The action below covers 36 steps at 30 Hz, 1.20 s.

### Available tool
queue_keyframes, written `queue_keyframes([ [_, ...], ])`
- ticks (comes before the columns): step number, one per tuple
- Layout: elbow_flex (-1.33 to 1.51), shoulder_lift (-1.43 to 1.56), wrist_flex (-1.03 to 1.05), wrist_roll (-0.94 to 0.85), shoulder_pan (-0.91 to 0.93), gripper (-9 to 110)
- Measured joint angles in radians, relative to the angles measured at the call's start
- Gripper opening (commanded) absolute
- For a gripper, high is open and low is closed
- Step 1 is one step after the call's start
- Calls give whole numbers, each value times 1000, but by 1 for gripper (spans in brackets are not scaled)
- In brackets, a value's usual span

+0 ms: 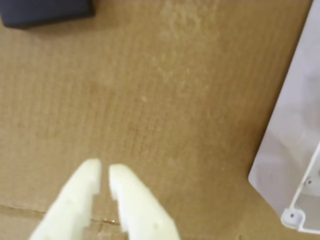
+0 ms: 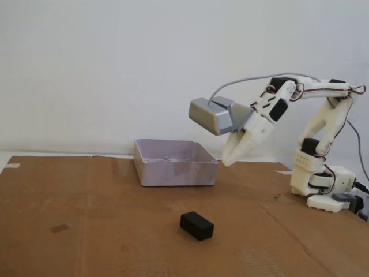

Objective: Grasp a block and put it in the box.

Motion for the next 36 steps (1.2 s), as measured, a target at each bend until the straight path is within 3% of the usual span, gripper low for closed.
queue_keyframes([
  [36, -393, -354, 0, -5, -51, 0],
])
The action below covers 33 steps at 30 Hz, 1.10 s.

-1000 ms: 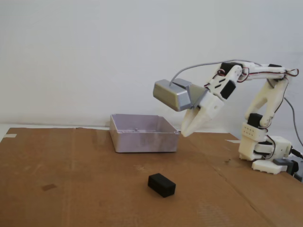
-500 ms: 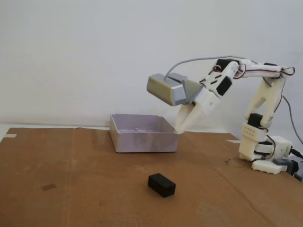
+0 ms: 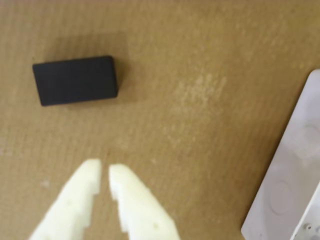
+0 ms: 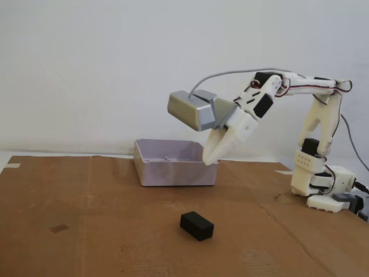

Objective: Grasp a block and put it in the box.

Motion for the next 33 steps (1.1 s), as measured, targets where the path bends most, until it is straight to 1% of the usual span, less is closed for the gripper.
queue_keyframes([
  [13, -75, -91, 0, -12, -66, 0],
  [33, -92, -100, 0, -2, -80, 0],
])
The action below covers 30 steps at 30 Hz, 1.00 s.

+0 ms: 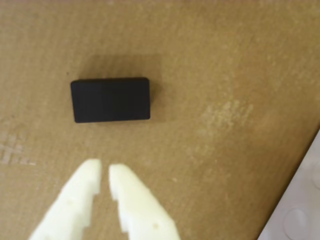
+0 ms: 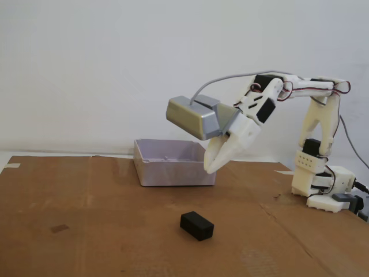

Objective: Grasp a block and put it in the box.

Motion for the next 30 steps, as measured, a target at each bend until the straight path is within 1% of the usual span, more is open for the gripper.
queue_keyframes([
  [12, -29, -91, 0, -9, -40, 0],
  [27, -29, -193, 0, -11, -38, 0],
  [30, -29, -218, -37, -11, -38, 0],
])
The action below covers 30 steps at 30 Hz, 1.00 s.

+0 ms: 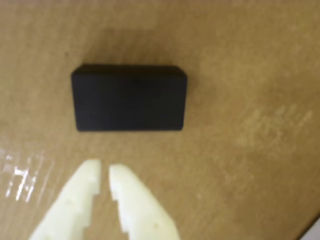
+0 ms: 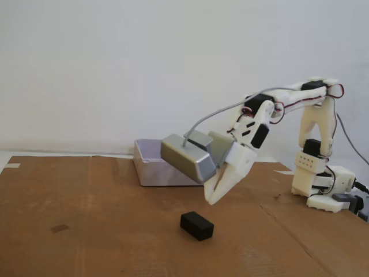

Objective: Grasp a block and put it in the box.

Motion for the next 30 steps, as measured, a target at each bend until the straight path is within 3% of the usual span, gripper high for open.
queue_keyframes([
  [8, 0, -78, -150, 0, 0, 0],
  [30, 0, -80, -160, 0, 0, 0],
])
